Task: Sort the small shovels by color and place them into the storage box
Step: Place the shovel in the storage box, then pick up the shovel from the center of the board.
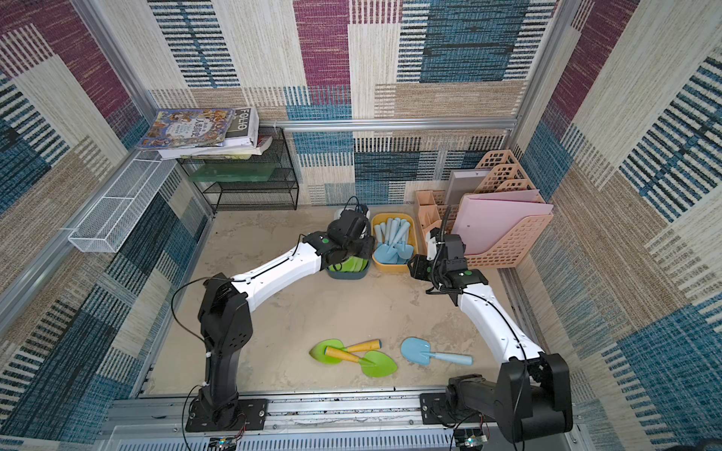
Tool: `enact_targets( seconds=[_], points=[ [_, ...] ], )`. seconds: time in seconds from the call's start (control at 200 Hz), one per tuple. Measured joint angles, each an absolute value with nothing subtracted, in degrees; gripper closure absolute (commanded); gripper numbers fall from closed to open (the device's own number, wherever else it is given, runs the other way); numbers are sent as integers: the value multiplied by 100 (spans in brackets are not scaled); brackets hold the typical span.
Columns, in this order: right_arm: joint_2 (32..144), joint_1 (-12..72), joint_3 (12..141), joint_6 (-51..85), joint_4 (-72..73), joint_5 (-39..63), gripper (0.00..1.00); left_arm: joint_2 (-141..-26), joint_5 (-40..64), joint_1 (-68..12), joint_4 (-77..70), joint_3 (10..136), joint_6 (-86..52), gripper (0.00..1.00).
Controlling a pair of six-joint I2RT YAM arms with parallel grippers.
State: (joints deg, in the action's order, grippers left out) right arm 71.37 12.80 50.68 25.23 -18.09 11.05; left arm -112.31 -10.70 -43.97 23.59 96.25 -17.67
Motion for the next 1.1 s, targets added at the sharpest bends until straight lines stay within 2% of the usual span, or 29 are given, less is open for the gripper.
enact_targets(
  seconds=[0.135,0.295,0.411,0.606,0.771,1.102],
  points=[
    [7203,2174,5000,2438,-2071,1044,55,-10337,-1131,-4453,2368,8160,-1957,38],
    [7319,3223,4982,2421,-2554,875,55,-9290,-1809,-4447,2392,6879,-2580,38],
    [7334,3874,4866,2585,-2867,766,55,-8866,-2268,-4418,2412,6536,-2993,38],
    [7393,5059,4630,3074,-3341,777,56,-8768,-2403,-4320,2436,6512,-3264,38],
    [7535,5524,4440,3507,-3444,786,57,-8737,-2342,-4327,2475,6326,-3378,38],
    [8044,5749,4265,3795,-3162,1013,58,-8534,-2220,-4324,2650,5909,-3562,39]
  ],
)
